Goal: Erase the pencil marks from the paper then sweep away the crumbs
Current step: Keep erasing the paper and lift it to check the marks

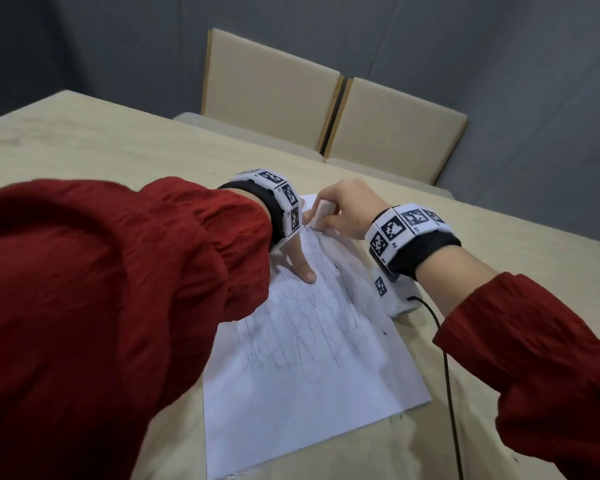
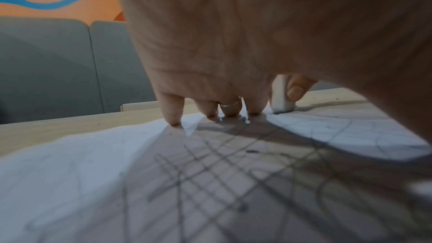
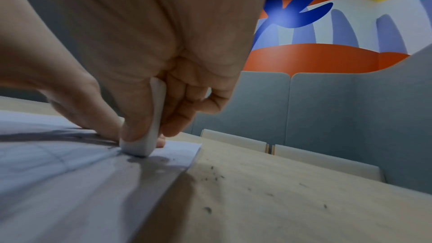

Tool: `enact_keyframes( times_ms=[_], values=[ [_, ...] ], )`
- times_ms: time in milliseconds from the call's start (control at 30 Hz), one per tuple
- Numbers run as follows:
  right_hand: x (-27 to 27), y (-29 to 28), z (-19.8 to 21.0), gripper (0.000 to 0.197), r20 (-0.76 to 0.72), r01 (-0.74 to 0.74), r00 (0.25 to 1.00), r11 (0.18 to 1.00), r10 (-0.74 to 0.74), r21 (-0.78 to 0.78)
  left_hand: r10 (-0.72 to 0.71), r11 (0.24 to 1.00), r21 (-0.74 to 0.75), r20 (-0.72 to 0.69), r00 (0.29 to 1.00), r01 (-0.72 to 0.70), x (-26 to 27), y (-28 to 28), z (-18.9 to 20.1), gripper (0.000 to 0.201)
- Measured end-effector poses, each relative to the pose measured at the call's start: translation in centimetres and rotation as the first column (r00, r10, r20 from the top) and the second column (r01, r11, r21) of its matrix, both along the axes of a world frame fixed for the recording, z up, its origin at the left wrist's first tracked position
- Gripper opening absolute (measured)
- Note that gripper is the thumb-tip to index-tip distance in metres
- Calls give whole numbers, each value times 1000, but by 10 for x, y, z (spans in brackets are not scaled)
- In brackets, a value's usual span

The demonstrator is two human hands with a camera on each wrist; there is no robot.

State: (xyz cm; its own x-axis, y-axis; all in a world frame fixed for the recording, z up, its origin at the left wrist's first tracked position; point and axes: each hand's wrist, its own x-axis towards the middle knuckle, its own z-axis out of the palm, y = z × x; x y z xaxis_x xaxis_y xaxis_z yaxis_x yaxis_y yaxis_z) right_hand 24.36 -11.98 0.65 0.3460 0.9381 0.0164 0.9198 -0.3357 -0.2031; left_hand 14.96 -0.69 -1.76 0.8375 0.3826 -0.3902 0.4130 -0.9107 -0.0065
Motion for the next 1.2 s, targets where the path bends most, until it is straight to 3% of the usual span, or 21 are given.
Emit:
enact_keyframes(
  times_ms=[100, 133, 233, 333, 400, 500, 633, 700, 767, 833, 967, 1033, 1100, 1200],
  values=[
    [-7, -22, 6, 9, 15, -55, 998, 990, 57, -128, 69, 996, -63, 57, 996, -66, 1, -1, -4, 112],
    [-9, -28, 9, 10, 14, -74, 997, 980, 78, -184, 60, 997, -61, 61, 996, -56, 1, -1, -6, 105],
    [-10, -27, 16, 12, 52, -100, 992, 955, 119, -281, -35, 998, -51, -23, 999, 34, -4, -1, -12, 130],
    [-5, -8, 11, 10, 101, -51, 993, 993, 62, -108, -14, 983, -180, 46, 999, 22, -6, 7, -20, 150],
    [-4, 0, 5, 10, 103, -22, 994, 999, 27, -46, -8, 979, -205, 74, 997, 23, -4, 9, -17, 147],
    [-6, -9, 0, 9, 35, -33, 999, 998, 35, -62, -17, 990, -138, -3, 1000, 16, -7, 8, -7, 150],
    [-15, -50, 6, 8, -52, -139, 990, 967, 131, -216, -49, 997, -57, 11, 999, 49, -8, -4, -23, 139],
    [-19, -56, 11, 8, 4, -173, 984, 949, 181, -263, -36, 997, -67, 22, 999, 37, -8, -4, -23, 140],
    [-20, -42, 13, 9, 81, -150, 983, 975, 165, -165, -17, 998, -60, 26, 1000, 18, -7, 0, -13, 156],
    [-17, -20, 11, 13, 46, -77, 996, 996, 78, -36, 12, 999, -53, 64, 998, -9, -8, 3, -9, 164],
    [-10, -4, 2, 13, -17, -34, 999, 999, 34, -41, -3, 994, -106, 65, 998, 10, -7, 4, -13, 166],
    [-14, -20, 1, 10, -64, -47, 997, 999, 45, -19, -29, 991, -128, 1, 1000, 29, -9, 2, -10, 152],
    [-22, -44, 2, 8, -60, -63, 996, 997, 61, -33, -56, 998, -32, -35, 998, 55, -8, -1, -8, 134],
    [-33, -82, 4, 12, -69, -125, 990, 989, 120, -73, -78, 996, 28, -55, 995, 80, -7, -8, -7, 131]
  ],
)
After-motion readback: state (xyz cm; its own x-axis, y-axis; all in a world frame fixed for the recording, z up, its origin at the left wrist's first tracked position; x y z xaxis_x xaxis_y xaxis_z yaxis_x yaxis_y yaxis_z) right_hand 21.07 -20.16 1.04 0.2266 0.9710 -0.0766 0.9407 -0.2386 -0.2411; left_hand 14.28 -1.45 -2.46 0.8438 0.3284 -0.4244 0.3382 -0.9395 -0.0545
